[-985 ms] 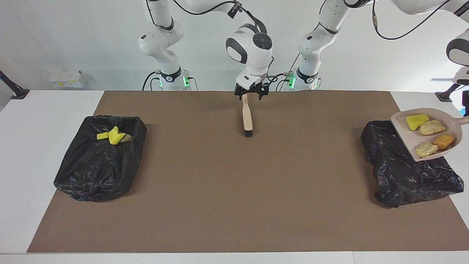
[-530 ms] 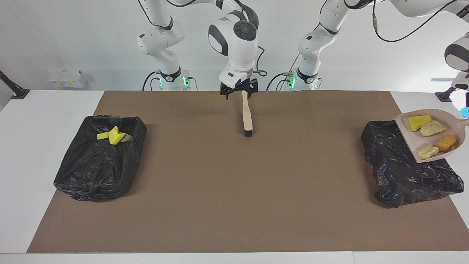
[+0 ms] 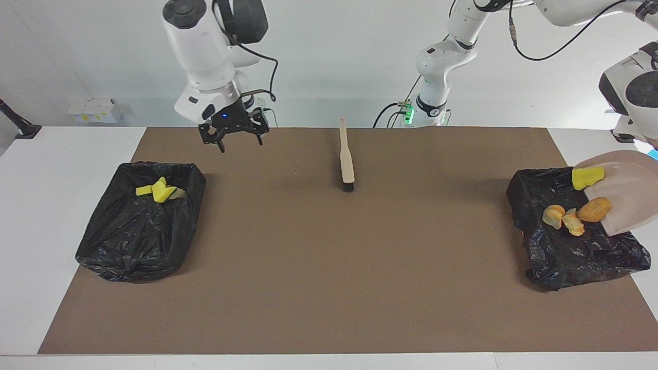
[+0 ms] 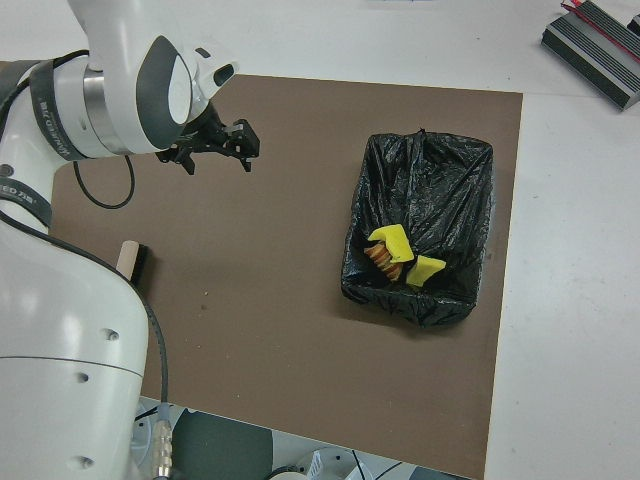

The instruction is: Sweep and dump trash in bin

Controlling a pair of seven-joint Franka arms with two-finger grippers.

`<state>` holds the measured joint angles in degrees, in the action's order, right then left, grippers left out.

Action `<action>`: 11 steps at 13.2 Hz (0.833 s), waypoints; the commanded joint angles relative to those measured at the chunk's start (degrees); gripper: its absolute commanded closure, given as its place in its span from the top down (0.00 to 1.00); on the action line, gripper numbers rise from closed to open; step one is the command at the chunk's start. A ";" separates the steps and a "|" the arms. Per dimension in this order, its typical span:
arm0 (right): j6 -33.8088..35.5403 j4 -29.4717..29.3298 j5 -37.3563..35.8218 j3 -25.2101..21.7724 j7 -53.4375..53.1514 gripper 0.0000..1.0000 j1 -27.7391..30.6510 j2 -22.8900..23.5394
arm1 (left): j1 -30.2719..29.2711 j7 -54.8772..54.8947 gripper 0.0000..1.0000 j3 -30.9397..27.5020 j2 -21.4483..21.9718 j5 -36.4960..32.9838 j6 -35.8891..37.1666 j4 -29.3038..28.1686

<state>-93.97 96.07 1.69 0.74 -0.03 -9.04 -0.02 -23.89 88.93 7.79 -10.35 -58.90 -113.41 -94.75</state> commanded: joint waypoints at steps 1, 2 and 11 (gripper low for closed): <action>0.99 -0.53 -3.45 1.37 1.17 1.00 5.32 -0.24 | 2.70 -2.70 0.00 -0.76 1.12 -4.71 3.63 -0.09; 0.99 -1.32 -3.45 1.90 1.17 1.00 8.56 -0.24 | 3.32 -4.19 0.00 -0.67 1.21 -7.08 4.94 0.00; 3.01 -2.83 -1.96 0.32 -1.10 1.00 12.91 -3.67 | 8.59 -6.84 0.00 -0.41 2.35 -18.01 9.70 0.43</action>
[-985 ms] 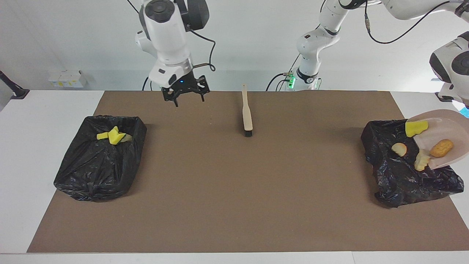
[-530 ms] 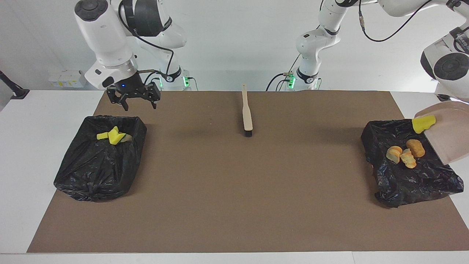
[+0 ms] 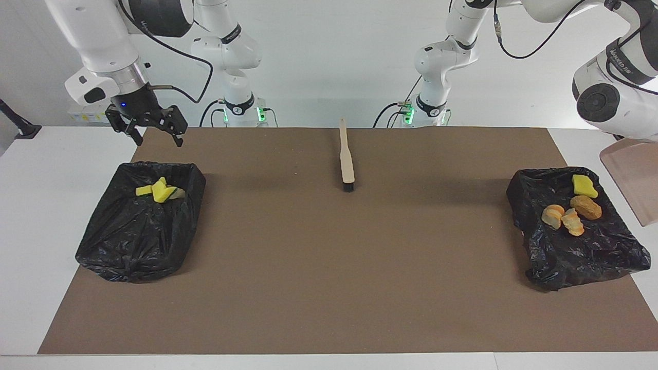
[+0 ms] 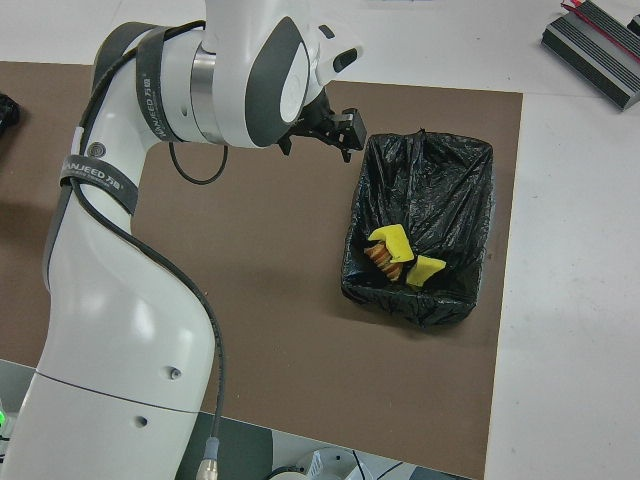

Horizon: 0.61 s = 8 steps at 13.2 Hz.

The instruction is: Sweep and dump trash in bin

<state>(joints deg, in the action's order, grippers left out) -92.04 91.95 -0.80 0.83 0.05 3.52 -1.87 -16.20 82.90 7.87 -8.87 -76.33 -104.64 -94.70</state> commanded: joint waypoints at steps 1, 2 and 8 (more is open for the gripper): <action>1.25 1.65 0.54 0.23 -1.36 1.00 0.08 -2.09 | 0.91 -1.07 0.00 -0.31 1.05 0.81 0.67 0.40; 1.25 2.35 0.54 0.23 -1.37 1.00 -0.09 -2.61 | 0.83 -1.16 0.00 -0.31 1.14 4.13 0.49 0.57; 1.08 2.19 -0.17 0.23 -1.28 1.00 0.08 -2.53 | 3.28 -10.56 0.00 0.39 2.20 22.59 0.93 -0.13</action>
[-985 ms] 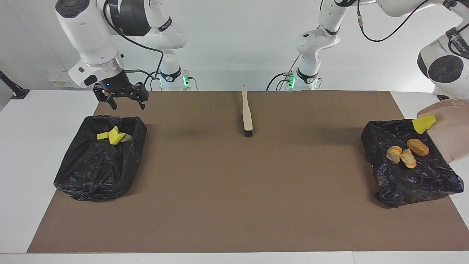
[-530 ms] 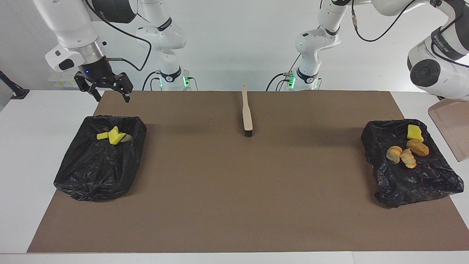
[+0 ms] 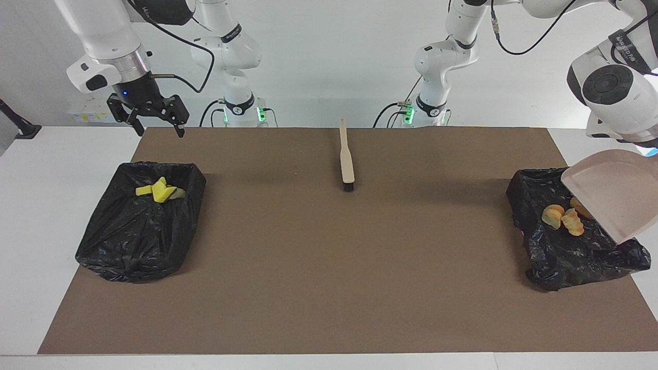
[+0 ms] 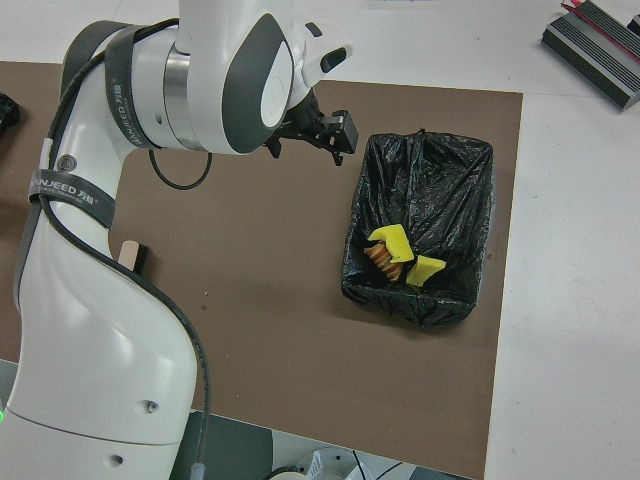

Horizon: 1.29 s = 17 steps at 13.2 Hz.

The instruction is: Sweep and dump trash in bin

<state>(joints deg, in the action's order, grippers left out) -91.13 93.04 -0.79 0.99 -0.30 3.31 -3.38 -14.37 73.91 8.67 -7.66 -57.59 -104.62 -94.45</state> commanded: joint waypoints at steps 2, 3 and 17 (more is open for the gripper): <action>0.16 1.09 0.18 0.06 -0.93 1.00 0.29 -1.02 | 2.24 -1.93 0.00 -0.41 0.81 12.19 -0.14 -0.29; 0.16 1.18 0.26 0.15 -0.93 1.00 0.03 -1.02 | 2.16 -3.06 0.00 -0.41 0.63 17.02 -0.41 -0.21; 0.16 1.09 0.26 0.33 -0.93 1.00 0.03 -1.02 | 18.93 -49.23 0.00 -0.41 -4.02 36.56 -3.30 -7.24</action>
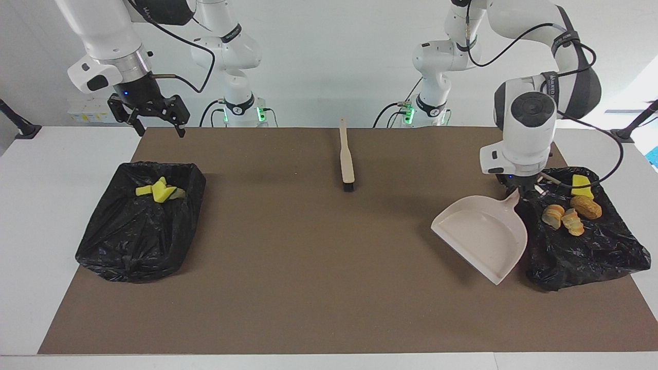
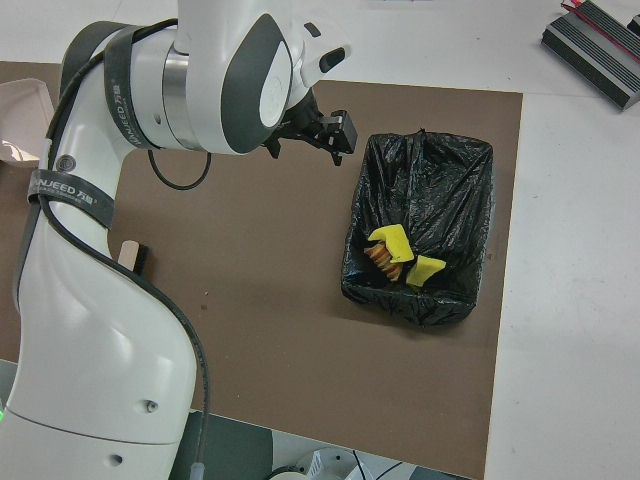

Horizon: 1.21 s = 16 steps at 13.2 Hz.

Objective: Sweep and dump trash in bin
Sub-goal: 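Carry the empty dustpan with the left gripper back to mid-table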

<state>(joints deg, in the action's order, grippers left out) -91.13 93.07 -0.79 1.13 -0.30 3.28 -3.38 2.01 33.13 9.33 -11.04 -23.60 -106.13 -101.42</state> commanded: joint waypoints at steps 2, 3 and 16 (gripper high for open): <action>0.16 1.14 0.26 0.18 -0.93 1.00 0.06 -1.02 | 6.23 -18.14 0.00 -1.06 -1.87 6.89 -3.46 0.34; 0.16 1.14 0.26 0.18 -0.93 1.00 0.06 -1.02 | 7.90 -22.88 0.00 -1.06 -2.49 8.30 -3.99 0.61; 0.16 1.14 0.26 0.18 -0.93 1.00 0.06 -1.02 | 22.06 -68.53 0.00 -0.80 -13.04 22.55 -12.08 11.69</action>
<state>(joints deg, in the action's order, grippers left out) -91.13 93.09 -0.79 1.13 -0.30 3.28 -3.38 22.31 -32.25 9.42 -22.40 -2.39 -118.35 -92.44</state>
